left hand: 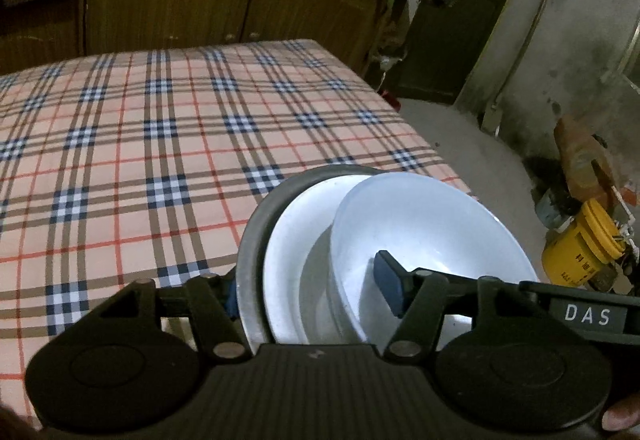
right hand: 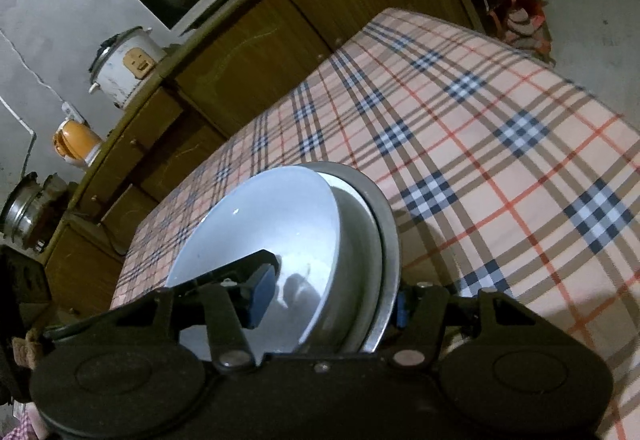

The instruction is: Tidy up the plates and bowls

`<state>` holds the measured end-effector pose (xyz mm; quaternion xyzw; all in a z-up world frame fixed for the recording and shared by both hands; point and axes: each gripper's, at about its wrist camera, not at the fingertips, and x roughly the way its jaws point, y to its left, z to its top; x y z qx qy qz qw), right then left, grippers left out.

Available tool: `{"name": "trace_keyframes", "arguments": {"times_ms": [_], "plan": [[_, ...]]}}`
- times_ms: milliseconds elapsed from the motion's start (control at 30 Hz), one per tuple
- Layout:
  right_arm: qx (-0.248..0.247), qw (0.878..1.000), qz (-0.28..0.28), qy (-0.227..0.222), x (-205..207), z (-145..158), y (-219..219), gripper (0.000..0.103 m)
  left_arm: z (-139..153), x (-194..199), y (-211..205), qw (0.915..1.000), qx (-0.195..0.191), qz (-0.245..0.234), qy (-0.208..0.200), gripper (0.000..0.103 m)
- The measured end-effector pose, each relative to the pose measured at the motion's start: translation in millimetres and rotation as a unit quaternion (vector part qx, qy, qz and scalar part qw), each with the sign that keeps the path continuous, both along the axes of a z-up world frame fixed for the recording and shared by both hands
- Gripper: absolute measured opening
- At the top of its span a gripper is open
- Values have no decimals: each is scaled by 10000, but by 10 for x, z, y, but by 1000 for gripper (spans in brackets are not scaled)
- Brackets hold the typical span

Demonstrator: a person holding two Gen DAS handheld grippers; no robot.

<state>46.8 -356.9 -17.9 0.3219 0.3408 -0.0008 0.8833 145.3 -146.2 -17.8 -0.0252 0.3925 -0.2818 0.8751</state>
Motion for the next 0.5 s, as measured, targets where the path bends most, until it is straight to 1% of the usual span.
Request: {"name": "trace_keyframes", "arguments": {"times_ms": [500], "plan": [[-111, 9991, 147, -388, -380, 402, 147, 70, 349, -429, 91, 9991, -51, 113, -415, 63]]}}
